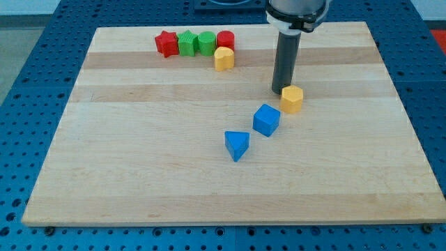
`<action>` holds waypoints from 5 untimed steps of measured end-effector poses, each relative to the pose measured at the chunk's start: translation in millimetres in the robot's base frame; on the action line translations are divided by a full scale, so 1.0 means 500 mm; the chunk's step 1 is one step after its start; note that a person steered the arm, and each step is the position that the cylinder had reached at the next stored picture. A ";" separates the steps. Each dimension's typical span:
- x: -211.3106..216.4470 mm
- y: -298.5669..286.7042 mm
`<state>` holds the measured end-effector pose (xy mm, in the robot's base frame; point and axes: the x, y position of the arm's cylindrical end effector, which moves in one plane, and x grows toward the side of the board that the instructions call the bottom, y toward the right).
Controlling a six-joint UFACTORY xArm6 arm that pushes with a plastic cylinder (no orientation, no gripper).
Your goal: Move the blue cube towards group of blocks
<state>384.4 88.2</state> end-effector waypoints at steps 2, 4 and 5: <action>0.000 0.001; -0.016 -0.018; -0.032 -0.077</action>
